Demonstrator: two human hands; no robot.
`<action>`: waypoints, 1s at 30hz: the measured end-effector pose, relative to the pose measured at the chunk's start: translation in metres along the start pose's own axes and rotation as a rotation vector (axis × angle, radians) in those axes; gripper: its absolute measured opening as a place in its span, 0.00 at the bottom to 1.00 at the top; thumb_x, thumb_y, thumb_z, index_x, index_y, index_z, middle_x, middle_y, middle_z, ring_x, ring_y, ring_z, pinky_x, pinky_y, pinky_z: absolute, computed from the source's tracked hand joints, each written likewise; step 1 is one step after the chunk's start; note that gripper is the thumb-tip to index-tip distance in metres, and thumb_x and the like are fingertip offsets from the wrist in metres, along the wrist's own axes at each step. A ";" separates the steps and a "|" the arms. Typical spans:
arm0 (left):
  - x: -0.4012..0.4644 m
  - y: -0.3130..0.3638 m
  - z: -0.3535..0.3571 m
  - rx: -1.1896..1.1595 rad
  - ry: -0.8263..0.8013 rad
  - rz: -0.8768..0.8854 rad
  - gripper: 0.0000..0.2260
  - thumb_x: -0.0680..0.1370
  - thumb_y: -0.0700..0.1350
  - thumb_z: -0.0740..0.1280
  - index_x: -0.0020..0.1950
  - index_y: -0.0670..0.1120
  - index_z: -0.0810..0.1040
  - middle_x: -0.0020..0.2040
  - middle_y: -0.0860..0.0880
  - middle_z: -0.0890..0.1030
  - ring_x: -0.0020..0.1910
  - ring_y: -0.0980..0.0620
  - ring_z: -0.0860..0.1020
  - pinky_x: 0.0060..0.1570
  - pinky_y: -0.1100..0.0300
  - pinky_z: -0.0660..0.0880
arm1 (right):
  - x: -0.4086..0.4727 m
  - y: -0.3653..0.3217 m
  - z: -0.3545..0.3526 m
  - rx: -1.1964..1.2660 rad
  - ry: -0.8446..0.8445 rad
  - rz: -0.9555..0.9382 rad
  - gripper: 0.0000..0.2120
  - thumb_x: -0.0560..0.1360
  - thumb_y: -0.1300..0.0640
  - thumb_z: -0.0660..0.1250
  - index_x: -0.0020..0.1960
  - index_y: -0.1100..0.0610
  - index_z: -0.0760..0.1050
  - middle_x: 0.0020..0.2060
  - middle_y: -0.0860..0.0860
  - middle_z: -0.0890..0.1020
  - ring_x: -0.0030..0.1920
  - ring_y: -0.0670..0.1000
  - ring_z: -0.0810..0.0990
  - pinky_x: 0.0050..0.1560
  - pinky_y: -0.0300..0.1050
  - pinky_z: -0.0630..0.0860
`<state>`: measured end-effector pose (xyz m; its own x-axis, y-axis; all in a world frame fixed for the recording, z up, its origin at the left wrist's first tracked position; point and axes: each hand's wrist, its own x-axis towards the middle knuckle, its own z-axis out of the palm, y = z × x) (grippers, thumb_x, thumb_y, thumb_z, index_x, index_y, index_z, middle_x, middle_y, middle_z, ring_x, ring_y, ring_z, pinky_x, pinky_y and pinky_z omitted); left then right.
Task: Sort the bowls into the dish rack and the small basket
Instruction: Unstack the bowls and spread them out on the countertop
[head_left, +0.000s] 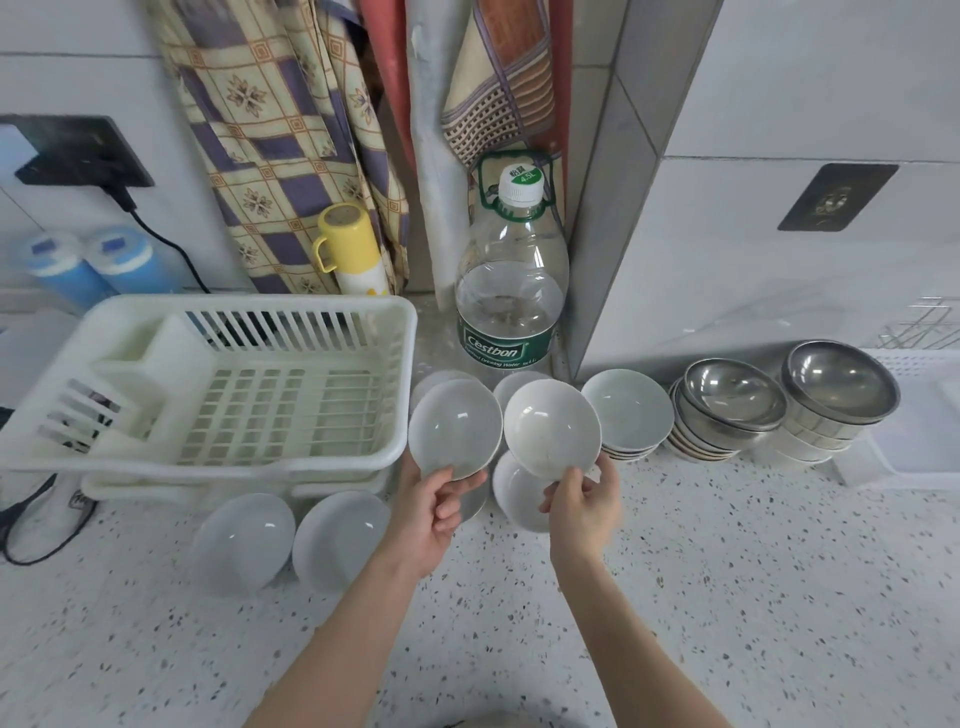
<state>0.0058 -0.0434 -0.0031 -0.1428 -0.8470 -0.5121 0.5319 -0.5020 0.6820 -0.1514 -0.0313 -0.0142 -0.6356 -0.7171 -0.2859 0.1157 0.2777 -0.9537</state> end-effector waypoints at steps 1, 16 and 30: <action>-0.005 -0.001 -0.002 0.013 -0.018 0.004 0.22 0.82 0.35 0.57 0.70 0.57 0.68 0.45 0.35 0.85 0.18 0.60 0.63 0.17 0.70 0.59 | -0.004 0.000 -0.006 0.008 -0.008 -0.016 0.17 0.76 0.62 0.58 0.62 0.50 0.71 0.23 0.48 0.78 0.23 0.44 0.76 0.30 0.42 0.74; -0.107 -0.041 -0.061 0.325 0.003 0.030 0.26 0.82 0.34 0.59 0.67 0.66 0.68 0.51 0.32 0.83 0.27 0.53 0.81 0.15 0.66 0.59 | -0.091 0.039 -0.087 -0.270 -0.097 -0.133 0.18 0.79 0.63 0.57 0.65 0.48 0.67 0.25 0.54 0.79 0.23 0.45 0.77 0.25 0.37 0.74; -0.120 -0.075 -0.085 0.486 0.084 -0.098 0.25 0.82 0.36 0.58 0.71 0.62 0.62 0.43 0.36 0.86 0.22 0.53 0.72 0.18 0.65 0.59 | -0.112 0.059 -0.116 -0.382 -0.060 0.057 0.20 0.77 0.63 0.57 0.68 0.52 0.67 0.24 0.52 0.80 0.25 0.43 0.78 0.34 0.44 0.71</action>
<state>0.0541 0.1106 -0.0369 -0.0942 -0.7848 -0.6125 0.0667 -0.6188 0.7827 -0.1620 0.1398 -0.0280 -0.5896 -0.7263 -0.3535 -0.1498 0.5284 -0.8357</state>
